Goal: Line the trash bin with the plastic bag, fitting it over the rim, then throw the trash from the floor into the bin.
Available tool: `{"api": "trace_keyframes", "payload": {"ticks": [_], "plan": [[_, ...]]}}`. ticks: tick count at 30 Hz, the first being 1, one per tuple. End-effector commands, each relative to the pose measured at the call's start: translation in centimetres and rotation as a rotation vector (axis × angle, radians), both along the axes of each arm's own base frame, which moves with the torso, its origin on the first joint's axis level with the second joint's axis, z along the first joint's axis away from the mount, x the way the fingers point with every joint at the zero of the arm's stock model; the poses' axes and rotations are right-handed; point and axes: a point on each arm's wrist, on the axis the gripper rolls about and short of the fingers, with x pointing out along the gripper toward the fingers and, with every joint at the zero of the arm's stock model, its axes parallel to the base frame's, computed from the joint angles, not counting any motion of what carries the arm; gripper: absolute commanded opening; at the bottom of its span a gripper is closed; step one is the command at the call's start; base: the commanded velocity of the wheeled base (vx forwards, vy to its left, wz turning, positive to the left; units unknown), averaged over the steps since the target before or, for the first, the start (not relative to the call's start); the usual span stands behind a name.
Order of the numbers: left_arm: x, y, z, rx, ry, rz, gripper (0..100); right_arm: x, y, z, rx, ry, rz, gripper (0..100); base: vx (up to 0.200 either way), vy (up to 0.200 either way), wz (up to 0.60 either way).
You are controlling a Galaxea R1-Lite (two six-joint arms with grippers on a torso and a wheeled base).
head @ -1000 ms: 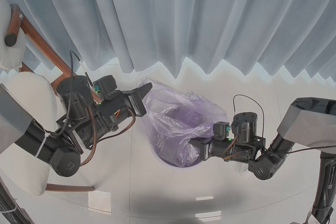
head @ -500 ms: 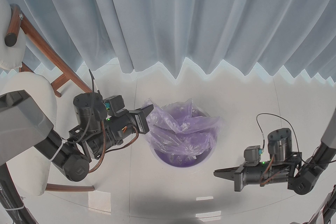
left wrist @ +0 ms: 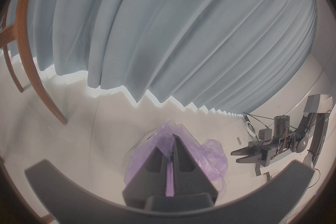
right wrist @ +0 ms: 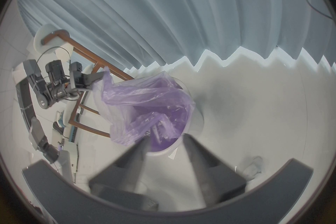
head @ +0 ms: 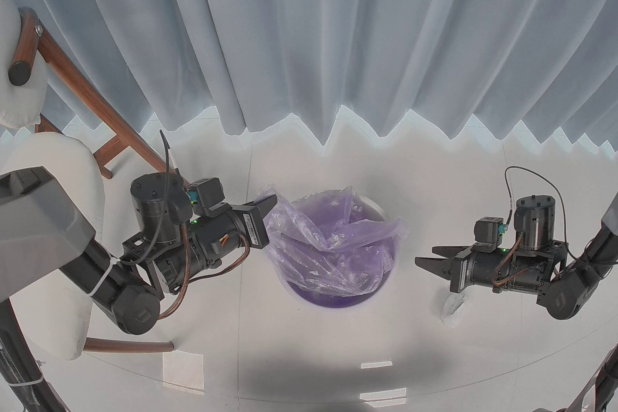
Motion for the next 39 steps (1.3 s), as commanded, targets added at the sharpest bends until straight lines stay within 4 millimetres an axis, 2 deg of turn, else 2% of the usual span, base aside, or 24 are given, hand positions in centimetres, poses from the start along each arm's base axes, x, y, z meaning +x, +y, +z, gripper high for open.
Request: {"api": "trace_keyframes", "payload": {"ticks": [1,3,4,5,8,9,14,15,19,21,22,24,29,34,39], "plan": [[0.0,0.0,0.5,-0.009,-0.016,-0.003,0,1.4,0.1,-2.3,-0.042,0.007,0.006,100,0.000,0.000,0.00],[0.1,0.0,0.6,-0.009,-0.017,-0.001,0,2.9,-0.1,-4.3,-0.104,-0.076,0.033,100,0.000,0.000,0.00],[0.1,0.0,0.6,-0.009,-0.017,-0.001,0,2.9,-0.1,-4.3,-0.104,-0.076,0.033,100,0.000,0.000,0.00],[0.1,0.0,0.5,-0.010,-0.015,-0.002,0,3.3,-0.2,-5.4,-0.121,-0.112,0.048,100,0.000,0.000,0.00],[0.0,0.0,0.3,-0.006,-0.008,-0.001,0,3.9,0.1,-6.3,-0.112,-0.138,0.048,100,0.000,0.000,0.00],[0.0,0.0,0.4,-0.008,-0.011,-0.001,0,4.9,0.4,-6.7,-0.101,-0.177,0.045,100,0.000,0.000,0.00],[0.0,0.0,0.4,-0.006,-0.012,-0.003,0,8.0,1.3,-6.3,-0.067,-0.254,0.028,100,0.000,0.000,0.00],[0.0,0.0,0.5,-0.008,-0.012,-0.002,0,8.1,1.3,-6.3,-0.066,-0.253,0.027,100,0.000,0.000,0.00],[-0.1,-0.2,0.6,-0.010,-0.018,-0.006,0,10.9,2.2,-5.1,-0.034,-0.307,0.018,100,0.000,0.000,0.00],[-0.1,-0.2,0.7,-0.011,-0.021,-0.007,0,11.2,2.3,-5.0,-0.027,-0.310,0.015,100,0.000,0.000,0.00],[-0.1,-0.2,0.7,-0.011,-0.021,-0.007,0,11.2,2.3,-5.0,-0.027,-0.310,0.015,0,0.000,0.000,0.00],[-0.3,-0.1,0.9,-0.013,-0.024,-0.006,0,11.5,2.3,-4.9,-0.012,-0.292,0.008,0,0.000,0.000,0.00],[-0.2,0.0,0.8,-0.011,-0.021,0.000,0,10.5,2.9,-4.5,0.005,-0.289,0.025,0,0.000,0.000,0.00],[0.0,0.1,0.8,-0.017,-0.023,0.002,0,9.1,2.5,-1.8,0.072,-0.275,0.002,0,0.000,0.000,0.00],[-0.1,0.1,1.1,-0.056,-0.012,0.002,0,6.4,1.7,1.7,0.143,-0.188,0.004,0,0.000,0.000,0.00]]}}
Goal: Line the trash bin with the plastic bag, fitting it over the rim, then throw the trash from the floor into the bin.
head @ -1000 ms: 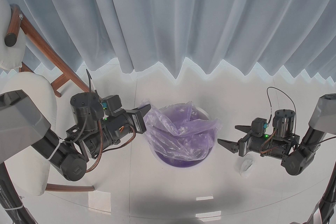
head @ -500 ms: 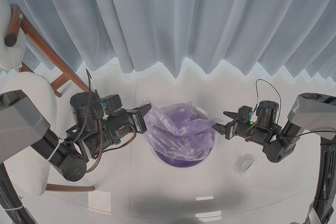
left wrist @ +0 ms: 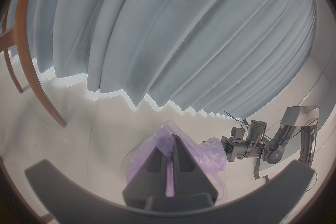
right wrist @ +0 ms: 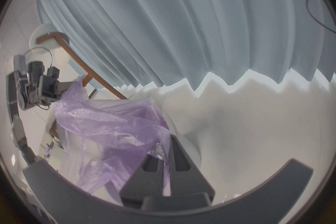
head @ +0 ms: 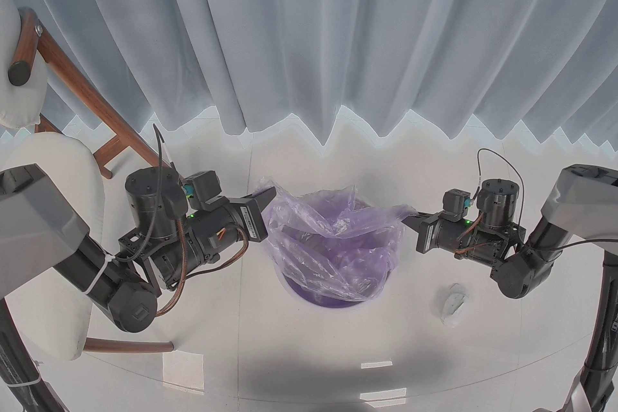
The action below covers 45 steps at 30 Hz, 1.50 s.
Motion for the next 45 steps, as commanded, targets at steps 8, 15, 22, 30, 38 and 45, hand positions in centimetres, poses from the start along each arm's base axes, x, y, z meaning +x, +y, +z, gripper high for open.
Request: {"api": "trace_keyframes", "payload": {"ticks": [8,15,22,30,38,45], "plan": [[-0.7,0.3,-0.4,-0.006,0.039,-0.011,0,-5.7,-1.9,7.0,0.024,0.197,0.037,0,0.000,0.000,0.00],[-1.0,1.1,-1.2,0.030,0.059,0.004,0,-7.1,-2.4,8.3,0.014,0.270,0.051,0,0.000,0.000,0.00],[-1.6,1.7,-2.9,0.105,0.088,0.006,0,-6.8,-2.8,6.1,-0.018,0.360,0.033,0,0.000,0.000,0.00],[-2.0,1.2,-4.1,0.157,0.106,-0.020,0,-6.3,-2.1,3.9,-0.057,0.421,0.022,0,0.000,0.000,0.00],[-1.7,1.1,-6.4,0.272,0.110,-0.044,0,-6.1,-2.1,2.1,-0.113,0.445,0.004,0,0.000,0.000,0.00],[-1.7,1.2,-7.7,0.385,0.083,-0.069,0,-5.9,-2.2,0.9,-0.166,0.457,-0.021,0,0.000,0.000,0.00]]}}
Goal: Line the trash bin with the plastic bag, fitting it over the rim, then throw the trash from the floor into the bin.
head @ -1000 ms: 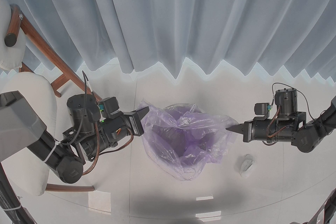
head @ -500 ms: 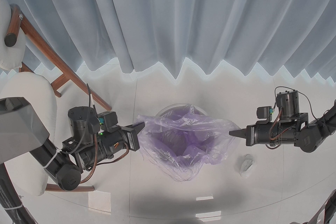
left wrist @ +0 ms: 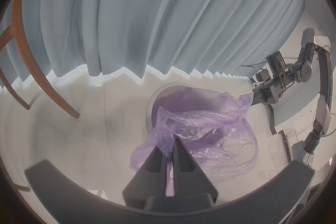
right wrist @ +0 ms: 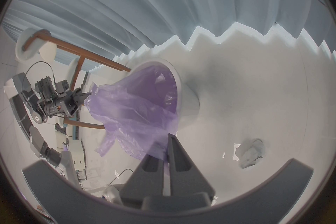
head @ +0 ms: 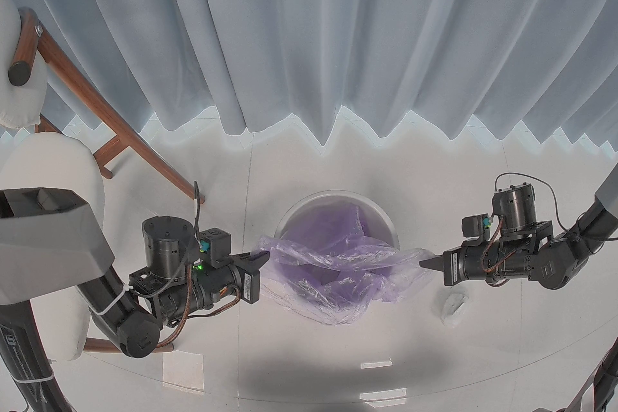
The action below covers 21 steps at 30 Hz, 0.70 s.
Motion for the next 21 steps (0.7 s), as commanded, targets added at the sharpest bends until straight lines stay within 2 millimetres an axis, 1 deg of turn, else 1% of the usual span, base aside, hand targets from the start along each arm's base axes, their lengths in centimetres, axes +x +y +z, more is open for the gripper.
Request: {"api": "trace_keyframes", "payload": {"ticks": [1,4,6,8,10,11,13,14,17,21], "plan": [[-0.1,-0.1,-1.4,0.038,0.034,-0.010,0,0.0,-0.2,-1.5,-0.024,0.046,-0.001,0,0.000,0.000,0.00],[-0.4,0.0,-2.0,0.072,0.041,-0.020,0,-0.5,-0.2,-2.5,-0.038,0.082,0.004,0,0.000,0.000,0.00],[-0.3,0.0,-2.1,0.089,0.029,-0.028,0,-0.7,-0.2,-2.5,-0.040,0.086,0.008,0,0.000,0.000,0.00],[-0.1,-0.1,-1.4,0.084,-0.002,-0.036,0,-0.7,-0.1,-1.8,-0.029,0.065,0.010,0,0.000,0.000,0.00],[-0.2,0.0,-0.2,0.058,-0.033,-0.042,0,-0.7,-0.2,-0.3,-0.002,0.028,0.009,0,0.000,0.000,0.00],[-0.5,0.2,0.2,0.046,-0.034,-0.057,0,-0.7,-0.2,0.1,0.013,0.028,0.011,0,0.000,0.000,0.00],[-0.9,0.5,0.3,0.039,-0.026,-0.081,0,-0.9,-0.3,0.1,0.027,0.042,0.014,0,0.000,0.000,0.00],[-1.9,0.9,0.0,0.049,-0.003,-0.108,0,-1.3,-0.4,-0.2,0.028,0.066,0.012,0,0.000,0.000,0.00],[-3.5,1.4,-0.1,0.076,0.016,-0.123,0,-2.4,-0.7,-0.9,0.014,0.101,0.019,0,0.000,0.000,0.00],[-4.5,2.0,-0.6,0.100,0.040,-0.124,0,-3.3,-0.7,-1.1,0.012,0.120,0.032,0,0.000,0.000,0.00]]}}
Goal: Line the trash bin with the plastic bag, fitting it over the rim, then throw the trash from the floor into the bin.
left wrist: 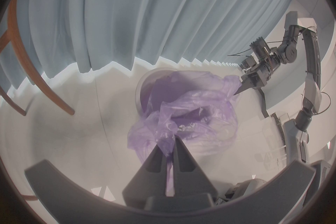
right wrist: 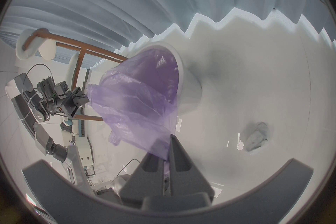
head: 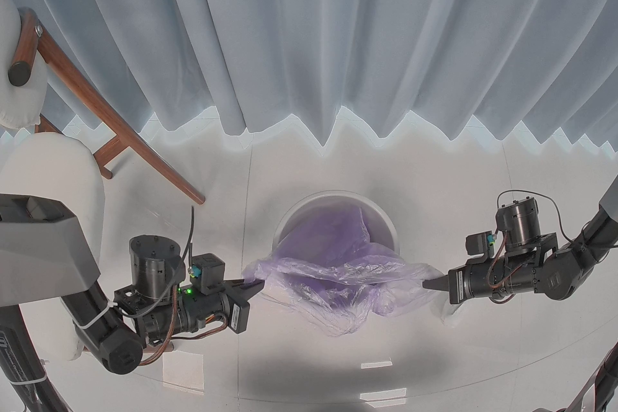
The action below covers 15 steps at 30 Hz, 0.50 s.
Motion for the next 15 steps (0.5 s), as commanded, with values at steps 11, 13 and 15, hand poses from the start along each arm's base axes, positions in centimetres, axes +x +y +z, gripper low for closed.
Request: {"api": "trace_keyframes", "payload": {"ticks": [11,13,15], "plan": [[-0.6,0.5,-2.4,0.082,0.056,0.026,0,-0.2,-0.2,-3.6,-0.132,0.039,-0.010,0,0.000,0.000,0.00],[-0.4,0.5,-2.7,0.093,0.061,0.053,0,0.2,-0.3,-3.7,-0.131,0.022,-0.025,0,0.000,0.000,0.00],[0.0,0.6,-2.9,0.099,0.057,0.075,0,0.7,-0.6,-4.1,-0.138,0.018,-0.048,0,0.000,0.000,0.00]]}}
